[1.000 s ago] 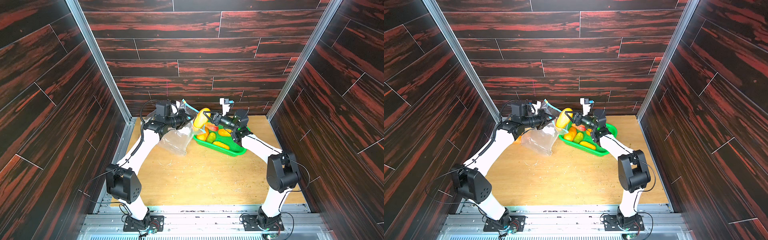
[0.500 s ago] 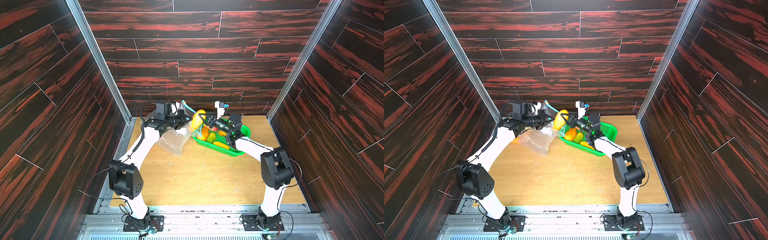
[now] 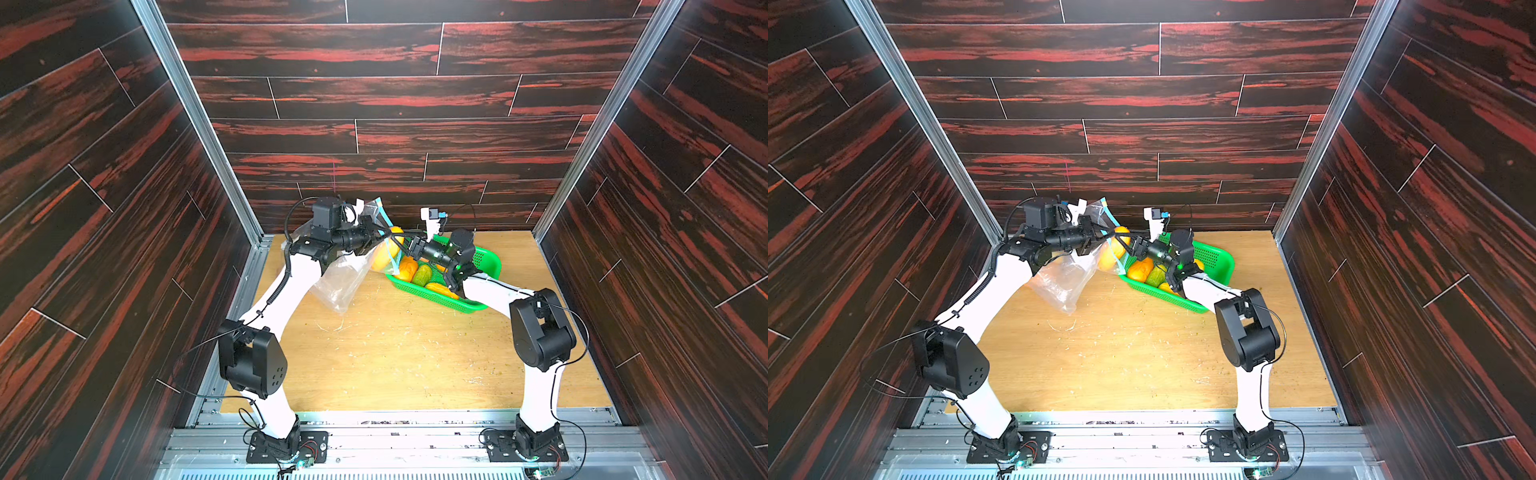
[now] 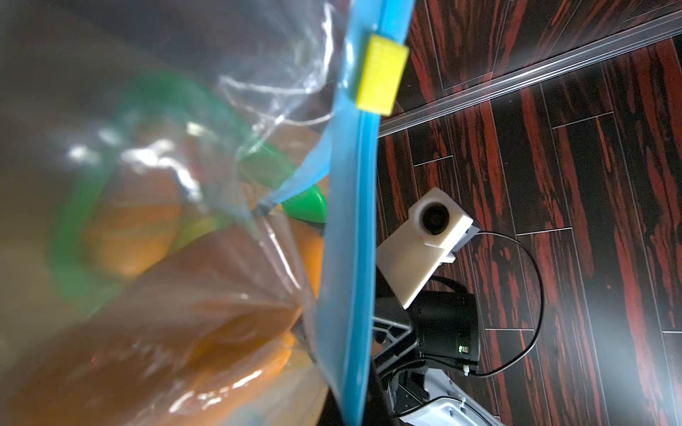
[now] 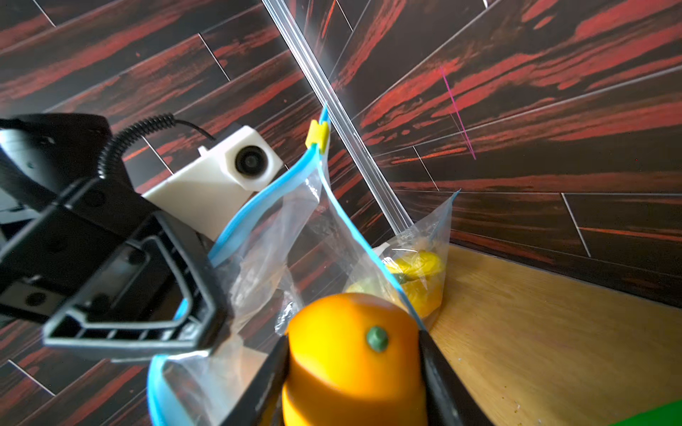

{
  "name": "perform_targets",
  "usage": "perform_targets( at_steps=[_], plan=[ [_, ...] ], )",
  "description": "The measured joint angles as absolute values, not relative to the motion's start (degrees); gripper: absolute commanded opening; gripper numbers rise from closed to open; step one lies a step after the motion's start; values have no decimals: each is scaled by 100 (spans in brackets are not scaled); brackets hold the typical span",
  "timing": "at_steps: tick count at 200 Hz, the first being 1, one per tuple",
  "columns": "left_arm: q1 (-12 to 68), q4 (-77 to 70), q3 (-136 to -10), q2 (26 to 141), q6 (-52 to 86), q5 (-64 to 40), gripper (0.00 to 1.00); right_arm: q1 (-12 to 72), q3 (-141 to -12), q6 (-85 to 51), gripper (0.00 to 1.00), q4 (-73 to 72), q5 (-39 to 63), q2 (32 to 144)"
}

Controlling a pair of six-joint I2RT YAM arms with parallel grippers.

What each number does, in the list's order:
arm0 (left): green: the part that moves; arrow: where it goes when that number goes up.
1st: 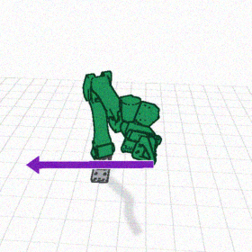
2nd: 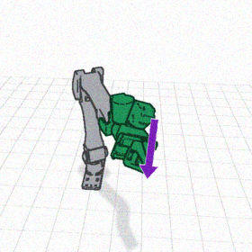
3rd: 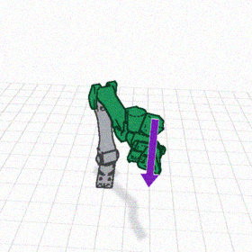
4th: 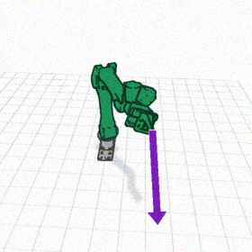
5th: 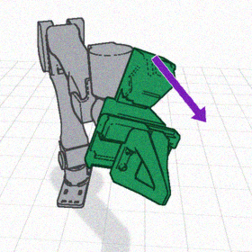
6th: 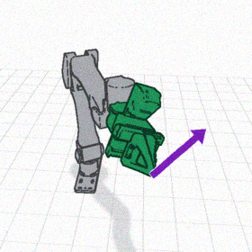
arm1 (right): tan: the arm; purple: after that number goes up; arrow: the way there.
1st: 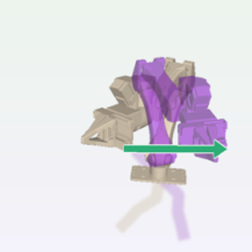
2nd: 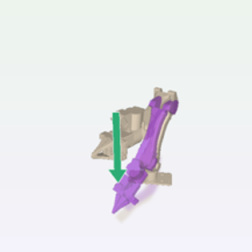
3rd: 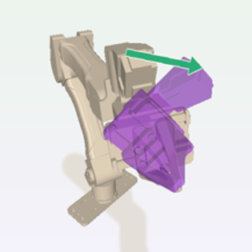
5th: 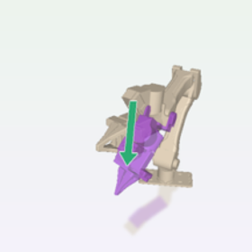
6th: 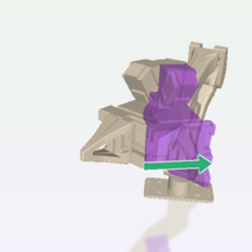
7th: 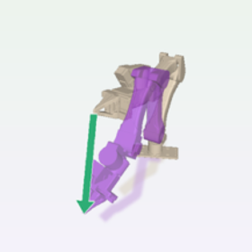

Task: Place the mango in a zip-top bag and seal the zipper
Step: Place the mango in the zipper food storage bag.

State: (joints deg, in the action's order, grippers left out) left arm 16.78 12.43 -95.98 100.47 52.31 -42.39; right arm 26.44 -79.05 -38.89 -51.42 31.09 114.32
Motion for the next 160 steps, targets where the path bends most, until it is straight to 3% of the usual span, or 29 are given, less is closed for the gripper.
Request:
perform_targets(
  at_steps=[56, 114, 134, 160],
  plan=[
    [1678, 2150, -9601, 10047, 4285, -3916, 0, 2611, -7319, -4263, 0, -5717, 2630, 11107],
    [1678, 2008, -9614, 10044, 4362, -4040, 0, 2674, -7225, -4407, 0, -6473, 2305, 11255],
    [1688, 1828, -9609, 10044, 4539, -4191, 0, 2722, -7225, -4512, 6, -6816, 2265, 11419],
    [1710, 1518, -9537, 10047, 4797, -4351, 0, 2842, -7247, -4624, 29, -6982, 2298, 11581]
  ],
)
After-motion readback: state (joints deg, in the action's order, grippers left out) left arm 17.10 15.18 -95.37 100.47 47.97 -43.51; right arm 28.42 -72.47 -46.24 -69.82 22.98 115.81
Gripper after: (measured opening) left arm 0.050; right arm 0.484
